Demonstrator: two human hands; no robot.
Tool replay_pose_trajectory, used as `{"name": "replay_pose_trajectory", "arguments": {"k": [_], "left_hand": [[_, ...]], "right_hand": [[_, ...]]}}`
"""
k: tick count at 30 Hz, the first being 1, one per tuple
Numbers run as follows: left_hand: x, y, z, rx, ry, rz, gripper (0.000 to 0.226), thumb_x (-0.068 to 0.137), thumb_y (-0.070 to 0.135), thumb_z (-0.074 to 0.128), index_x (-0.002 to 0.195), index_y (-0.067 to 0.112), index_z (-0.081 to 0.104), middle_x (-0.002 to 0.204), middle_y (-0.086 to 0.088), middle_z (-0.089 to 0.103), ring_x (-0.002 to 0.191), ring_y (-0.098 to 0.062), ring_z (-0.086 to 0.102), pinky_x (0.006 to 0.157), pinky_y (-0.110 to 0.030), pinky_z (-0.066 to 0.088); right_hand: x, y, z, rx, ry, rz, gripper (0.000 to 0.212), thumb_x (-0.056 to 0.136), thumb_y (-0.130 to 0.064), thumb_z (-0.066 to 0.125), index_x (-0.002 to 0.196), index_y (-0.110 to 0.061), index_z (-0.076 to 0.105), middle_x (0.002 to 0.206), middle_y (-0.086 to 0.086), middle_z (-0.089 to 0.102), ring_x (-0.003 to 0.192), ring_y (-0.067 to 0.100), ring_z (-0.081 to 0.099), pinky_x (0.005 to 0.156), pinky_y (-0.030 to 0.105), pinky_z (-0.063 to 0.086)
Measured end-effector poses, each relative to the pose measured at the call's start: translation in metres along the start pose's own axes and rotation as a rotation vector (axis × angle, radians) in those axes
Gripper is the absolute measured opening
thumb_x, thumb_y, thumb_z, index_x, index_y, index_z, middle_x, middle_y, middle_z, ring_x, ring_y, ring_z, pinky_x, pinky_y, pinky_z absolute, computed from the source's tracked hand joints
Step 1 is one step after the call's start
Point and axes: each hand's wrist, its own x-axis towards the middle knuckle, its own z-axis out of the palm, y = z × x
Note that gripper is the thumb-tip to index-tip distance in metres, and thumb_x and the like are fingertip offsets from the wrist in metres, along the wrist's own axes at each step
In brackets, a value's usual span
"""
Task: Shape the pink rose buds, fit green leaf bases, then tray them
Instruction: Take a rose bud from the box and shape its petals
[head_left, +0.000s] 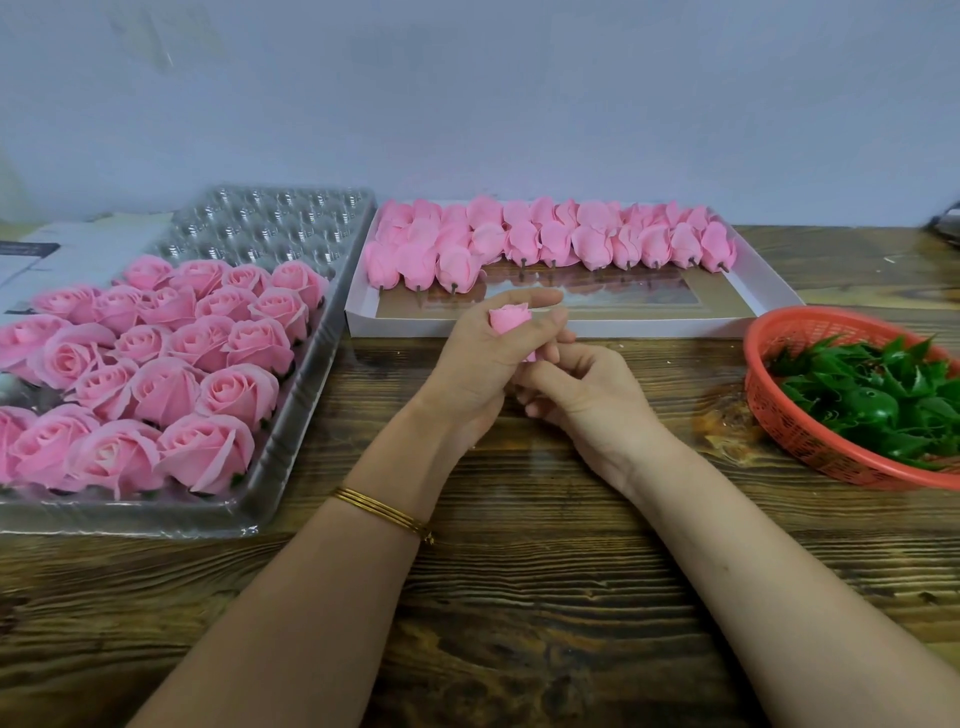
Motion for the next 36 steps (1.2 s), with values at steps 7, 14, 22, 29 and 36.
{"name": "replay_pose_trajectory", "arguments": {"k": [7, 14, 22, 29, 36], "left_hand": [[0.0033, -0.0038, 0.001, -0.037, 0.128, 0.023, 0.011, 0.094, 0.007, 0.062, 0.105, 0.009, 0.062, 0.064, -0.007, 0.058, 0.077, -0.012, 0.067, 0.073, -0.03, 0.058], [0.0042, -0.0067, 0.0032, -0.049, 0.117, 0.022, 0.011, 0.094, 0.006, 0.062, 0.105, 0.008, 0.061, 0.053, 0.003, 0.057, 0.067, -0.014, 0.058, 0.061, -0.025, 0.053], [0.0042, -0.0045, -0.0035, -0.046, 0.018, -0.02, 0.011, 0.093, 0.012, 0.063, 0.104, 0.009, 0.063, 0.058, 0.005, 0.058, 0.079, -0.008, 0.065, 0.073, -0.027, 0.054], [0.0026, -0.0042, 0.0002, -0.03, 0.088, 0.01, 0.011, 0.095, 0.007, 0.061, 0.105, 0.009, 0.063, 0.059, -0.001, 0.056, 0.079, -0.009, 0.068, 0.075, -0.027, 0.057], [0.0005, -0.0027, 0.0041, -0.005, 0.134, 0.03, 0.021, 0.092, 0.005, 0.064, 0.112, 0.006, 0.06, 0.069, -0.007, 0.06, 0.077, -0.009, 0.067, 0.072, -0.025, 0.057]], "right_hand": [[0.0007, 0.0047, 0.003, -0.035, 0.033, -0.018, 0.019, 0.078, -0.001, 0.076, 0.096, -0.003, 0.07, 0.067, -0.003, 0.065, 0.065, 0.007, 0.06, 0.061, 0.019, 0.051], [-0.0014, 0.0055, 0.0054, -0.165, 0.131, -0.163, 0.021, 0.074, 0.006, 0.078, 0.092, 0.009, 0.066, 0.078, 0.011, 0.064, 0.073, 0.016, 0.056, 0.07, 0.022, 0.049], [-0.0012, 0.0016, 0.0011, -0.04, 0.031, -0.042, 0.012, 0.084, -0.002, 0.07, 0.088, 0.009, 0.066, 0.068, 0.008, 0.058, 0.068, 0.017, 0.051, 0.062, 0.019, 0.045], [0.002, 0.0036, 0.0, 0.045, -0.014, 0.029, 0.019, 0.083, 0.0, 0.071, 0.1, 0.006, 0.068, 0.076, 0.009, 0.063, 0.075, 0.015, 0.059, 0.065, 0.02, 0.051], [0.0024, 0.0065, 0.0003, -0.061, 0.064, -0.034, 0.024, 0.078, 0.001, 0.076, 0.097, 0.009, 0.066, 0.065, 0.001, 0.061, 0.067, 0.012, 0.056, 0.064, 0.021, 0.05]]}}
